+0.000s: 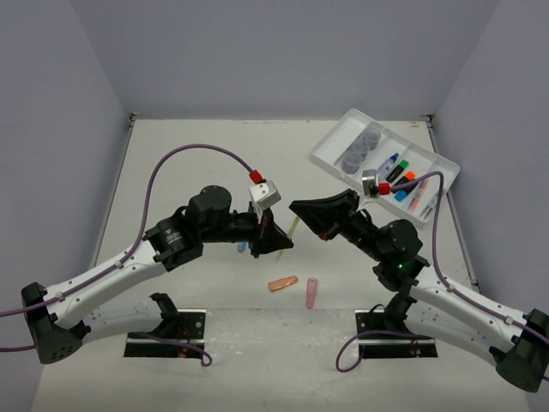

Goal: Sort the stationery into containers
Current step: Close the pen cap on the pen, then place the pen in the storage box.

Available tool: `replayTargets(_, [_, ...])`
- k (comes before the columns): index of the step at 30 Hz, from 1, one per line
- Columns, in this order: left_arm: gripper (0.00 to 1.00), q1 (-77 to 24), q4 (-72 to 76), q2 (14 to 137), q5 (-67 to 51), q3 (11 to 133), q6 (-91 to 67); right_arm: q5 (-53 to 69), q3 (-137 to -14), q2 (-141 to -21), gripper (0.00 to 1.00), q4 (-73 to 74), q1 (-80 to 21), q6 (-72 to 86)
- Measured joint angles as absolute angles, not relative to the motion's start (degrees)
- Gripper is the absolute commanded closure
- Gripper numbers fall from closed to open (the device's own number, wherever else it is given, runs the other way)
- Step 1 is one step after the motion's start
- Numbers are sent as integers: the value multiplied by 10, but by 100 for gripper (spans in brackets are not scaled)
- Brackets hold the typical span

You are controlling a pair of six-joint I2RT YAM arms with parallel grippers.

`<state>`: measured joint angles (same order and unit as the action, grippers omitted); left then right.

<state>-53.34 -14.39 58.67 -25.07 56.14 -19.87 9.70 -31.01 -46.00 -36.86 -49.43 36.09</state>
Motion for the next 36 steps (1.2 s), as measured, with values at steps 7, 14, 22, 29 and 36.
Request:
replayTargets(7, [100, -533, -93, 587, -266, 560, -200, 99, -356, -437, 72, -265, -497, 359])
replayTargets(14, [100, -525, 48, 579, -266, 532, -216, 97, -409, -422, 80, -135, -511, 348])
replayTargets(22, [93, -524, 68, 584, -268, 512, -245, 97, -410, -415, 100, -104, -510, 330])
replayTargets(29, [11, -524, 91, 585, -277, 509, -246, 78, -404, -413, 100, -97, -503, 324])
replayTargets(36, [0, -525, 65, 557, -201, 499, -244, 30, -398, -414, 100, -45, -447, 326])
